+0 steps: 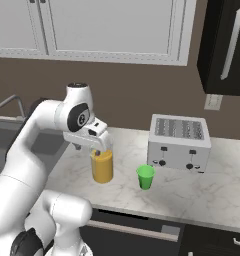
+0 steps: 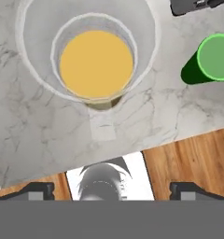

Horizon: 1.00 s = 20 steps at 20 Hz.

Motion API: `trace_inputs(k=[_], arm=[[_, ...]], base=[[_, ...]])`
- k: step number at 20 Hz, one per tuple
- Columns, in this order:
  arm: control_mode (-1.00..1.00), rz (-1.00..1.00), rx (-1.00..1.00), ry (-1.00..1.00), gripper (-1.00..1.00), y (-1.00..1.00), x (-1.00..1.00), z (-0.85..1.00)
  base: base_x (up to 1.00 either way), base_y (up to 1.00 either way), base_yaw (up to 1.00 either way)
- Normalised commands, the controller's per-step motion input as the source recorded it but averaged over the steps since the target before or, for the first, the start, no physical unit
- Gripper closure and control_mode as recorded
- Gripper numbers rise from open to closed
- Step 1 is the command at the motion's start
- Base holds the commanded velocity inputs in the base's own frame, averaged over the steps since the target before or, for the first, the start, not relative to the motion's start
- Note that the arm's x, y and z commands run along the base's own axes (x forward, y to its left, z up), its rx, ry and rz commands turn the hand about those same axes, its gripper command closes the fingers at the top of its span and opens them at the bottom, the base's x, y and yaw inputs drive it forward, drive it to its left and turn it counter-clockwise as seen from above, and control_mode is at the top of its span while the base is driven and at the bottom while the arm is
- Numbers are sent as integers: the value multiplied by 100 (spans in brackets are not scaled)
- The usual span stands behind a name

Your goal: Place the pitcher and cup on the dining counter for serving.

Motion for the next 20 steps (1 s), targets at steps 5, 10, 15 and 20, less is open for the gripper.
trace_inputs(k=[5,10,15,20], arm=[[-100,-15,4,14,-100,-22,3,-42],[-100,-2,1,0,-100,-1,2,-23],[-100,0,0,-3,-100,0,17,-24],[-100,0,0,-13,-100,5,20,-31]], base=[[0,0,0],[0,0,0],[0,0,0],[0,0,0]])
